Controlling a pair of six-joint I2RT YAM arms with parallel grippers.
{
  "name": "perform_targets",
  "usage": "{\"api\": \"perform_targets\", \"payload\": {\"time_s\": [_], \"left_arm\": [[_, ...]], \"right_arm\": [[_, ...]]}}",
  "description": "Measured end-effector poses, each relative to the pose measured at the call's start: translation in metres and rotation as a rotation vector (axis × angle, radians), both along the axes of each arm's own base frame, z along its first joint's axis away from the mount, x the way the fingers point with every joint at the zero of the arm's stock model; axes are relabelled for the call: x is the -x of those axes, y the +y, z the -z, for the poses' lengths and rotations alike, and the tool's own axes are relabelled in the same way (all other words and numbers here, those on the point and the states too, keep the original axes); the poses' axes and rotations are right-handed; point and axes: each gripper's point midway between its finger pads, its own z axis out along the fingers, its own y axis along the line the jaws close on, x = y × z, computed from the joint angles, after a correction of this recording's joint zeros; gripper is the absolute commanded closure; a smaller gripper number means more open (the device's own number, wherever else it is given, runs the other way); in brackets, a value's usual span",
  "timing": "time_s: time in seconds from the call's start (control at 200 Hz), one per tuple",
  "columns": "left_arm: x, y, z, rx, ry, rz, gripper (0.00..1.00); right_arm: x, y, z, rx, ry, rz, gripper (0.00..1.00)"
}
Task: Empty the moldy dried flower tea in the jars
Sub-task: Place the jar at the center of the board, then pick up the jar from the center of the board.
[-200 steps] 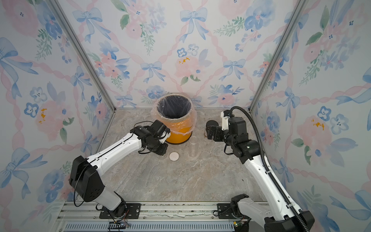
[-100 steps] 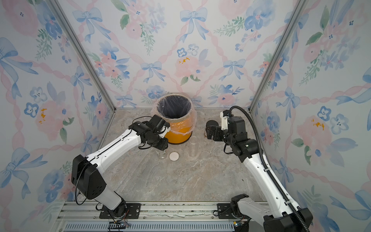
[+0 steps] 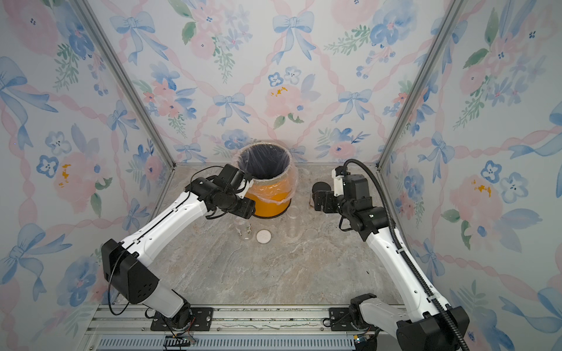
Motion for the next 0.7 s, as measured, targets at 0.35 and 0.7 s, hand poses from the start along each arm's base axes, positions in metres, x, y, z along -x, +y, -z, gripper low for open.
{"api": "perform_targets", "payload": {"time_s": [0.35,0.7], "left_arm": [[0.027,0.026,-0.094,0.217,-0.332,-0.073,0.02],[0.058,0.047,-0.084,0.479,-0.577,-0.140,0.02]], "right_arm": [[-0.049,-0.017,0.027,0.144,0.075,-0.003,0.03],[-0.112,-0.013,0.093,0.272,0.223,-0.051,0.03]]}}
